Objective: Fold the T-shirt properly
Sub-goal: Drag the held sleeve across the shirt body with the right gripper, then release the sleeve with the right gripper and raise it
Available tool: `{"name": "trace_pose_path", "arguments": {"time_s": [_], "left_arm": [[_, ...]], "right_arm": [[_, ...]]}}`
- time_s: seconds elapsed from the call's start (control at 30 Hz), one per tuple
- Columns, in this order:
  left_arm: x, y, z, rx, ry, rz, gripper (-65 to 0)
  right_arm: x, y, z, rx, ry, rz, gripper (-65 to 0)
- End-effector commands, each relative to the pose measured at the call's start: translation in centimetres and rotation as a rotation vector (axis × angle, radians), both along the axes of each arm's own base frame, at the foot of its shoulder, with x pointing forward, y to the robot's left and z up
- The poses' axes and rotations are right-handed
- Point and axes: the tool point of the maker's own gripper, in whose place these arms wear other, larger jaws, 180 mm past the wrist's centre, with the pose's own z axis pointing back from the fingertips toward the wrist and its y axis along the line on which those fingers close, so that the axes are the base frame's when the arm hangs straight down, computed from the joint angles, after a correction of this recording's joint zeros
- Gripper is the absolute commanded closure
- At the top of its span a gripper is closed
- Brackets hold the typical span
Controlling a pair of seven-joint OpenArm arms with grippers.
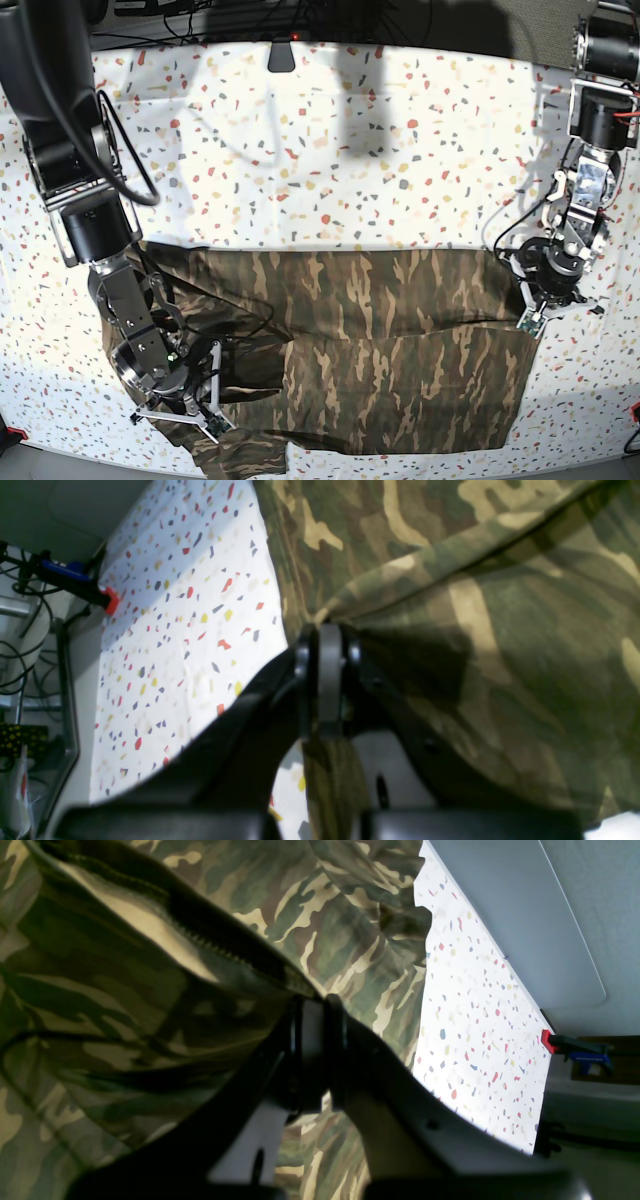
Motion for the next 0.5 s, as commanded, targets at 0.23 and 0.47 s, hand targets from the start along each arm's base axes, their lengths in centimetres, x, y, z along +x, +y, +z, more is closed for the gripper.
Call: {"name": "trace_pose_path", "arguments": {"time_s": [0.23, 0.47], "left_arm": [[1.5, 0.5, 2.6, 0.002, -0.073, 0.004, 0.0], [1.5, 0.5, 2.6, 0.002, -0.073, 0.004, 0.0]], "right_arm": [[1.5, -0.1, 3.1, 0.005, -0.079, 0.0, 0.0], [2.6, -1.8, 5.5, -0.174, -0.216, -0.007, -37.3]]}}
